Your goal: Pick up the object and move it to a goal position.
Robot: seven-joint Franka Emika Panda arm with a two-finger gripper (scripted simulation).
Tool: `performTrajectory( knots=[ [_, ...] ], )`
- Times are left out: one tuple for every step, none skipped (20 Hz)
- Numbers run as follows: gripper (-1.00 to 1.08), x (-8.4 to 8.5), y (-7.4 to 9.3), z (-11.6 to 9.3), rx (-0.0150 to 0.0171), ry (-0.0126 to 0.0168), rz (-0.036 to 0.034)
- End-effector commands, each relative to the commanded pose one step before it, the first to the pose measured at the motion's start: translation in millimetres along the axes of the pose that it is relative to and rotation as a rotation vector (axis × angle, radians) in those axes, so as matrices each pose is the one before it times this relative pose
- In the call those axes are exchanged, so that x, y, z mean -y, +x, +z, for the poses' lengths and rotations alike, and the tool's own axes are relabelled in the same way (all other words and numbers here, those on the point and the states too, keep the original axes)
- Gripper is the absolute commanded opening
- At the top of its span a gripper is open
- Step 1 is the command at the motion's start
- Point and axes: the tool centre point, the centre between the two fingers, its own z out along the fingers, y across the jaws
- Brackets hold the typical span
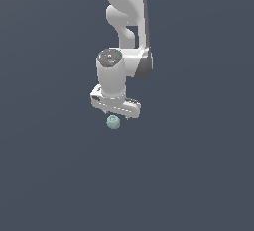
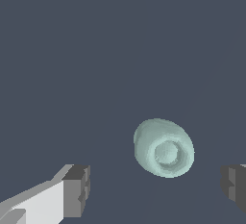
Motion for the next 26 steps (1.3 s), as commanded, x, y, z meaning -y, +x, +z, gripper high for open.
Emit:
performTrajectory(
  knots=[
    [1.00,-7.92,-2.67,9.82,0.00317,-0.00179,0.06624],
    [1.00,-2.75,-0.77,3.26,0.00108,-0.00080,0.02188],
    [1.00,-2.53,-0.67,2.96,0.00094,-0.00079,0.01998],
    [1.00,-2.32,-0.57,2.66,0.00082,-0.00077,0.01809],
    [1.00,-2.10,-0.48,2.37,0.00070,-0.00073,0.01621],
    [1.00,-1.86,-0.41,2.09,0.00060,-0.00068,0.01429],
    [1.00,-1.63,-0.34,1.80,0.00050,-0.00062,0.01240],
    [1.00,-1.38,-0.27,1.52,0.00041,-0.00054,0.01050],
    [1.00,-1.13,-0.22,1.24,0.00032,-0.00045,0.00858],
    [1.00,-0.89,-0.16,0.96,0.00025,-0.00036,0.00668],
    [1.00,-0.64,-0.11,0.69,0.00017,-0.00026,0.00477],
    [1.00,-0.37,-0.07,0.41,0.00010,-0.00016,0.00284],
    [1.00,-0.14,-0.02,0.14,0.00003,-0.00005,0.00097],
    [1.00,0.49,0.04,-0.57,0.00034,-0.00003,-0.00570],
    [1.00,0.01,-0.02,0.34,0.00000,0.00000,0.00000],
    [1.00,0.04,-0.05,1.02,0.00000,0.00000,0.00000],
    [1.00,0.07,-0.09,1.70,0.00000,0.00000,0.00000],
    [1.00,-0.27,0.02,2.36,-0.00004,-0.00001,0.00069],
    [1.00,-0.14,-0.07,3.03,-0.00003,-0.00001,0.00049],
    [1.00,0.14,-0.22,3.70,0.00000,0.00000,0.00000],
    [1.00,-0.36,-0.05,4.32,-0.00006,-0.00004,0.00097],
    [1.00,-0.18,-0.16,4.96,-0.00004,-0.00003,0.00069],
    [1.00,-0.16,-0.19,5.52,-0.00004,-0.00003,0.00069],
    [1.00,-0.16,-0.15,5.25,-0.00004,-0.00003,0.00069],
    [1.00,0.20,-0.22,4.60,0.00000,0.00000,0.00000],
    [1.00,-0.32,0.10,3.91,-0.00005,0.00000,0.00098]
  ],
)
